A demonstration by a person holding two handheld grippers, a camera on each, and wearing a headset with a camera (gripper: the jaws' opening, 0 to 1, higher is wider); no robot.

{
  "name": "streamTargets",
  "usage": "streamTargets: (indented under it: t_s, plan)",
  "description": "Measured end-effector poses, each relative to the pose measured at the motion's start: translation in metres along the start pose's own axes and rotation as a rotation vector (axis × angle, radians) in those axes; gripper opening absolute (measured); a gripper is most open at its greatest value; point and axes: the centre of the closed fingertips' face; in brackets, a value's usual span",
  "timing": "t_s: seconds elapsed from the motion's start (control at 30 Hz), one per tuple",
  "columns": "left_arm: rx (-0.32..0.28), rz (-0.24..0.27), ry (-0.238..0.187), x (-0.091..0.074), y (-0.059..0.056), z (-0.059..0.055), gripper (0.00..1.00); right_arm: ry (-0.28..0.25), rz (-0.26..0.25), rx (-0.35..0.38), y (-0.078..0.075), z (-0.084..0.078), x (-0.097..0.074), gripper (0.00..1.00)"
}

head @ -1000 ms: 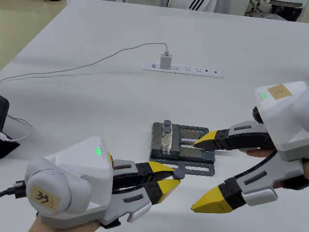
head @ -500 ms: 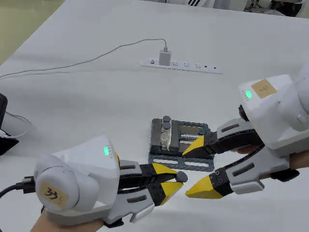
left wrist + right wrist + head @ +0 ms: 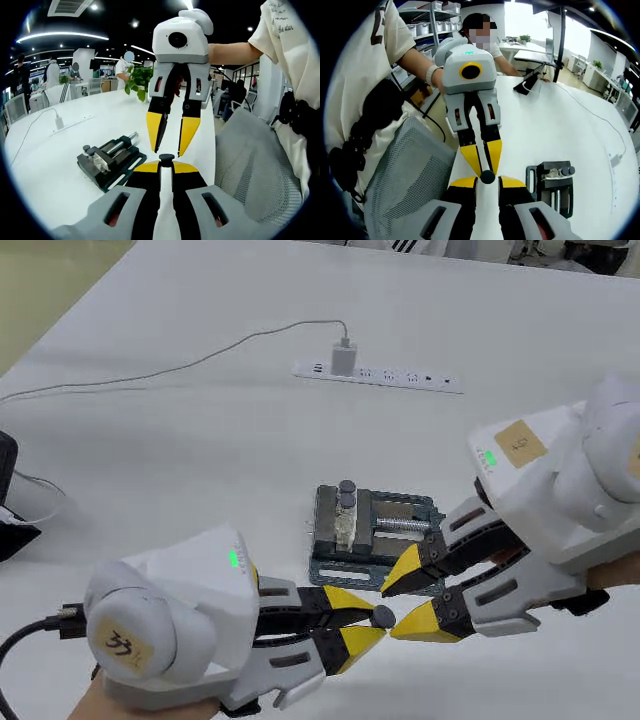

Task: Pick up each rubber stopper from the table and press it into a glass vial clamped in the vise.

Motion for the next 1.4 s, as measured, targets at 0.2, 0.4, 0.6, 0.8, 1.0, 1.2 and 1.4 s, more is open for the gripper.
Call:
streamTargets:
  t_s: [0.2,0.4,0.6,0.8,1.0,1.2,1.4]
  plan:
    - [0.001,-0.007,0.002,-0.0002,-0.0011,-0.0003,0.04,0.007,0.016,-0.008,0.0027,0.0001,0.0014,0.1]
    - [-0.002,-0.016,0.007,0.0001,-0.003,-0.0011,0.04,0.018,0.026,-0.016,0.0046,0.0001,0.0021,0.1]
    - [-0.001,-0.023,0.009,0.0011,-0.0047,-0.0011,0.04,0.049,0.031,-0.049,0.0068,-0.0017,0.0047,0.09]
    - [-0.006,-0.024,0.007,0.0015,-0.0051,-0.0016,0.04,0.062,0.028,-0.062,0.0059,-0.0029,0.0046,0.08]
    - [0.0,-0.027,0.008,0.002,-0.0043,-0.0007,0.04,0.081,0.029,-0.085,0.0056,-0.0029,0.004,0.08]
    - [0.017,-0.032,0.015,0.0032,-0.006,-0.0007,0.04,0.106,0.045,-0.086,0.0065,-0.0041,0.0036,0.08]
    - [0.043,-0.041,0.028,0.0051,-0.0081,-0.0017,0.04,0.135,0.065,-0.083,0.008,-0.0062,0.0036,0.07]
Point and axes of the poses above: the centre of the closed fingertips' face, and the gripper's own axes: x roughly forward along the fingers, y roughly to its left, z roughly out of its top, and after that the axes turned 1 degree about -z, right-handed
